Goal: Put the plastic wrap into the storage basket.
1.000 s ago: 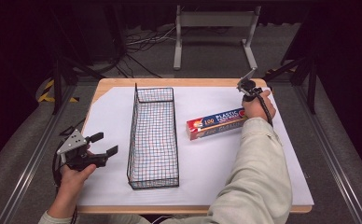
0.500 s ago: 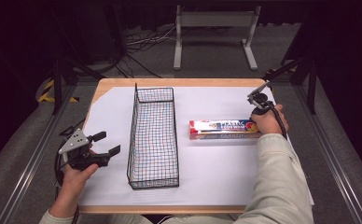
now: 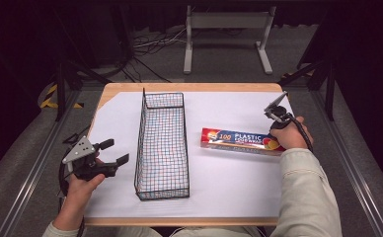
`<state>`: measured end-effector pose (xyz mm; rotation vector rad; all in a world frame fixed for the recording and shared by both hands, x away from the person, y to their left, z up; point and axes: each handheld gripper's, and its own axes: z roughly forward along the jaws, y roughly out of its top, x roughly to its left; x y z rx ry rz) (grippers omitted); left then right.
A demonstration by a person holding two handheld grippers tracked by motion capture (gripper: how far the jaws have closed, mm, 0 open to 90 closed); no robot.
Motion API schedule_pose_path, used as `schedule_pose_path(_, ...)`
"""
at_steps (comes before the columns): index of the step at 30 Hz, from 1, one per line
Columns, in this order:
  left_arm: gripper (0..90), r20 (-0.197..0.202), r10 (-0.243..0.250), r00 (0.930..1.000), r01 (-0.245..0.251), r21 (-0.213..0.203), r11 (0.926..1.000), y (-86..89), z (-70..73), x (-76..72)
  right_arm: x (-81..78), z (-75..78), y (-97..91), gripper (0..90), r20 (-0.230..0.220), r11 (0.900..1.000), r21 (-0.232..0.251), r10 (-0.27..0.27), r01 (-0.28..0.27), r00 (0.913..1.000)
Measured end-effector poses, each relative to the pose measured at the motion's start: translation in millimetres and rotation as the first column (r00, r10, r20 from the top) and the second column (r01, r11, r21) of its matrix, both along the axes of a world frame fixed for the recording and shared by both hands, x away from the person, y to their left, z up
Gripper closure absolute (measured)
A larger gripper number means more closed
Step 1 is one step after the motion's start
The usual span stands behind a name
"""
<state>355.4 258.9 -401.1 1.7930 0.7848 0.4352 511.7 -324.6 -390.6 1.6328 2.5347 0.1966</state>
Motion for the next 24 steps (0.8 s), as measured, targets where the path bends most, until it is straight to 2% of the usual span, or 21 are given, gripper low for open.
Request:
schedule_pose_path(4, 18.8, -0.001, -0.001, 1.0000, 0.001, -0.001, 1.0000, 1.3, -0.1, -0.2, -10.6, -1.2, 0.4, 90.0, -0.045, 0.9999, -0.002, 0.016, -0.016, 0.9988)
schedule_pose_path(5, 18.8, -0.001, -0.001, 1.0000, 0.001, -0.001, 1.0000, 1.3, -0.1, -0.2, -10.6, -1.2, 0.4, 90.0, -0.045, 0.9999, -0.002, 0.016, -0.016, 0.9988)
schedule_pose_path(9, 18.8, -0.005, -0.002, 1.0000, 0.002, -0.006, 1.0000, 0.5, -0.2, 0.1, -24.1, -3.5, -1.4, 90.0, -0.092, 0.9993, 0.026, 0.031, -0.029, 0.9953)
schedule_pose_path(12, 18.8, 0.000, -0.007, 1.0000, 0.007, -0.001, 1.0000, -0.6, 0.2, 0.0, -33.1, -3.4, -1.6, 90.0, -0.104, 0.9989, 0.035, 0.035, -0.032, 0.9939)
schedule_pose_path(16, 18.8, -0.004, -0.009, 1.0000, 0.009, -0.006, 0.9999, -1.4, 0.1, 0.3, -41.0, -6.2, -1.0, 90.0, -0.148, 0.9986, 0.048, 0.029, -0.022, 0.9885)
schedule_pose_path(18, 18.7, 0.001, -0.009, 1.0000, 0.009, -0.002, 1.0000, -1.2, 0.2, 0.2, -42.3, -6.3, -1.2, 90.0, -0.137, 0.9984, 0.049, 0.035, -0.028, 0.9900)
schedule_pose_path(20, 18.8, -0.003, -0.008, 1.0000, 0.008, -0.007, 0.9999, -1.0, -0.1, 0.0, -42.5, -6.5, -2.3, 85.4, -0.109, 0.9992, 0.029, 0.031, -0.028, 0.9935)
schedule_pose_path(24, 18.7, -0.007, -0.006, 1.0000, 0.006, -0.010, 0.9999, 0.1, -0.6, 0.6, -44.2, -6.1, -5.0, 80.6, -0.070, 0.9990, 0.038, 0.024, -0.021, 0.9972)
